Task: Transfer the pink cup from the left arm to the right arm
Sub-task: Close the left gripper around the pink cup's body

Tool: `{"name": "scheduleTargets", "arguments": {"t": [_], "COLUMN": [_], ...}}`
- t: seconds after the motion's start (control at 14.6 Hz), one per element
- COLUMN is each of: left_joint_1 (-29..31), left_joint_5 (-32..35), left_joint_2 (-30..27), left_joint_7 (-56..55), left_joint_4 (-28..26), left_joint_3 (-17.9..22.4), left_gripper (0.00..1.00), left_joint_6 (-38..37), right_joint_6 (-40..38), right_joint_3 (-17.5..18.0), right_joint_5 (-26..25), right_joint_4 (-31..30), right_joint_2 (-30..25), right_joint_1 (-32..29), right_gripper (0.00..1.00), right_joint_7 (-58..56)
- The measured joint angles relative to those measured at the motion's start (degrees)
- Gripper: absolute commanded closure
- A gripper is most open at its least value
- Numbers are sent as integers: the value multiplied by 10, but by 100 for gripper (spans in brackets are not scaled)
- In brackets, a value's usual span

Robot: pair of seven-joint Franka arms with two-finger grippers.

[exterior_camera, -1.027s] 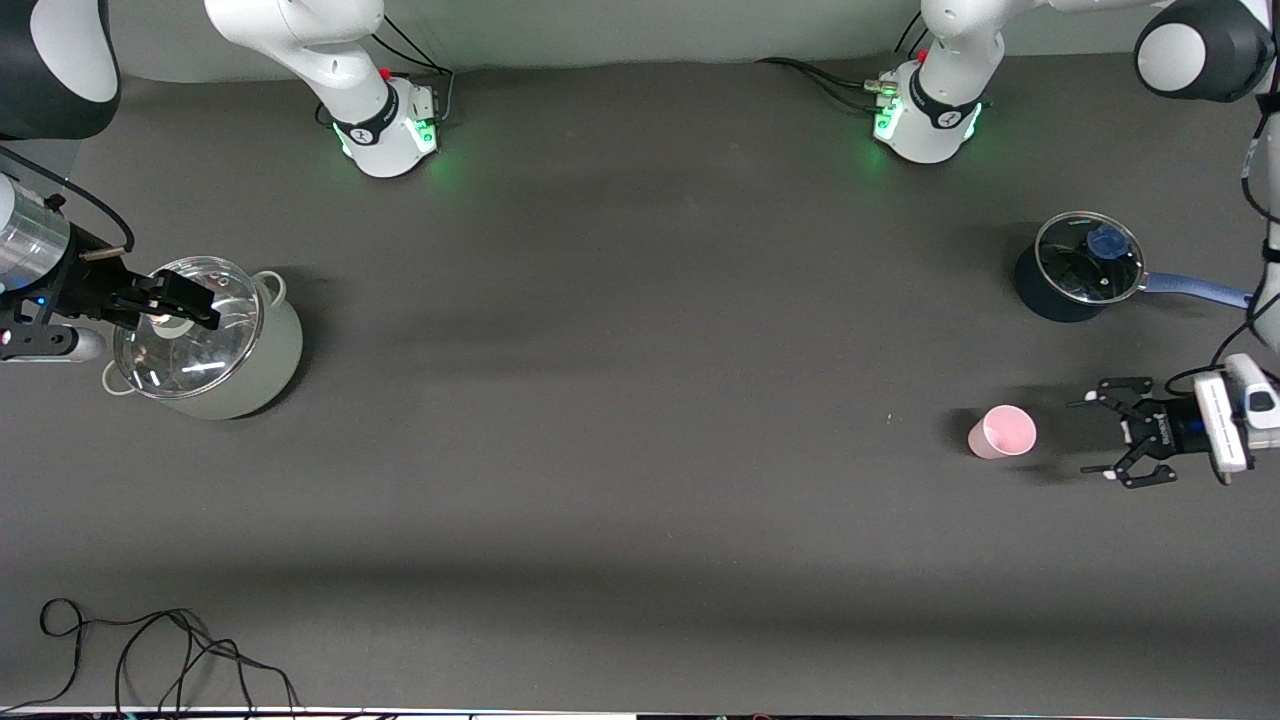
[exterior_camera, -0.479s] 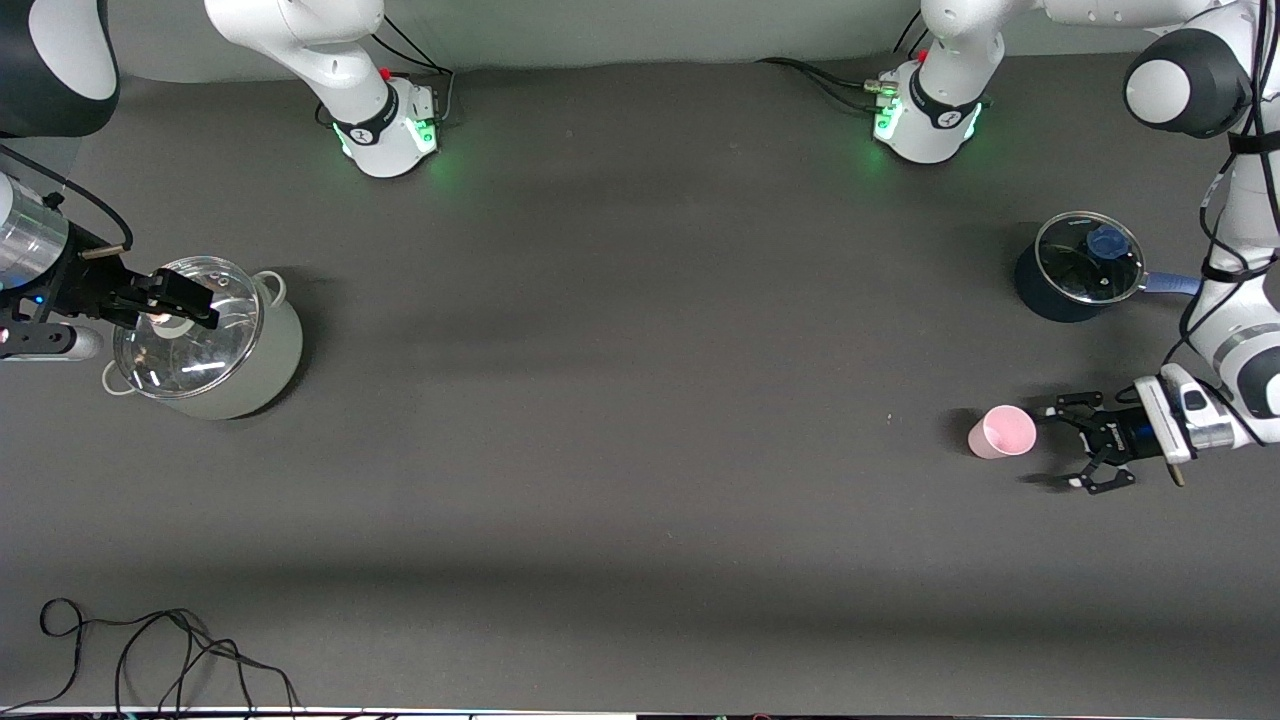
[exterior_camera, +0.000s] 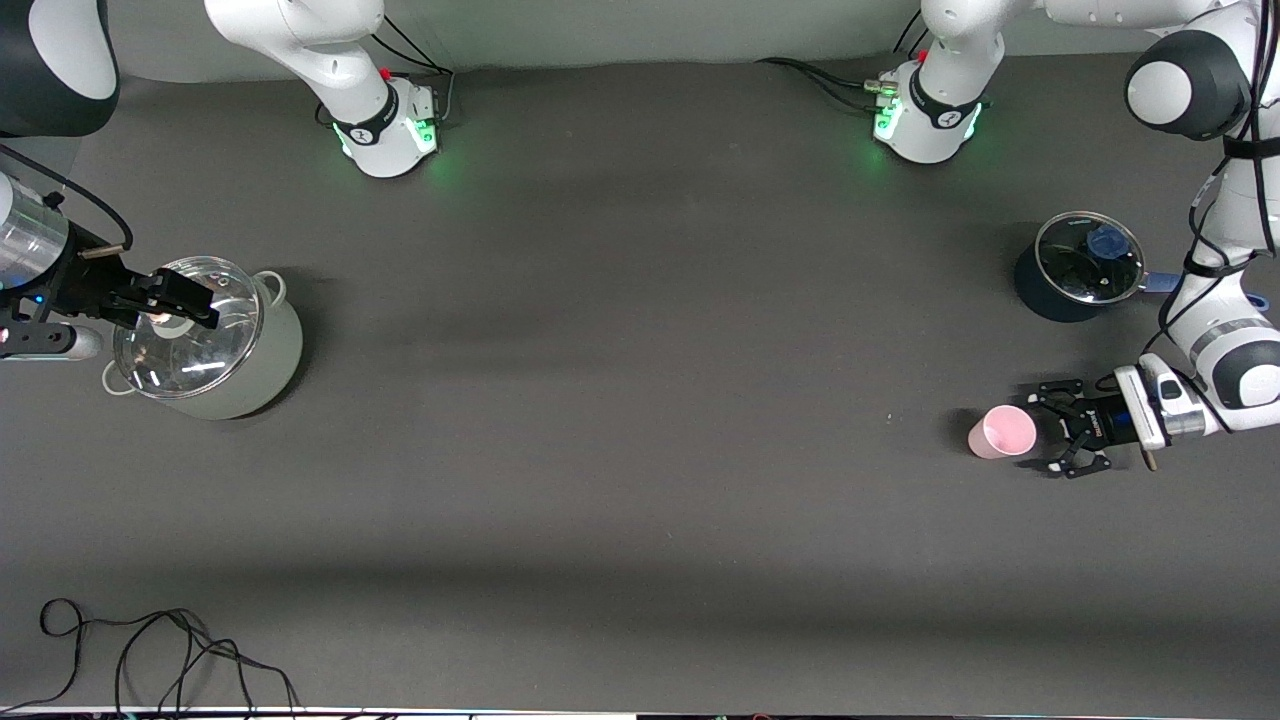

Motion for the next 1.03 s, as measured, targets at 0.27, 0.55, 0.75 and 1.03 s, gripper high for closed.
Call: {"name": "scheduleTargets", "arguments": {"t": [0.27, 0.55, 0.75, 1.03], "left_joint_1": [-4, -22, -36, -43], "left_joint_5": [-9, -31, -44, -58], "left_joint_2": [0, 1, 1, 1], "left_joint_7": [0, 0, 0, 0], "left_joint_4": [-8, -17, -27, -33], "left_joint_3": [-2, -4, -6, -9], "left_gripper": [0, 0, 0, 26], "left_joint_6": [0, 7, 19, 23], "right_joint_6": [0, 0, 0, 0], "right_joint_3": [0, 0, 0, 0], "right_joint_5": [0, 0, 0, 0], "right_joint_4": [0, 0, 0, 0], "right_joint_2": [-2, -3, -3, -3], "right_joint_1": [0, 0, 0, 0], "right_gripper": [0, 0, 0, 0], "right_joint_7": [0, 0, 0, 0]}}
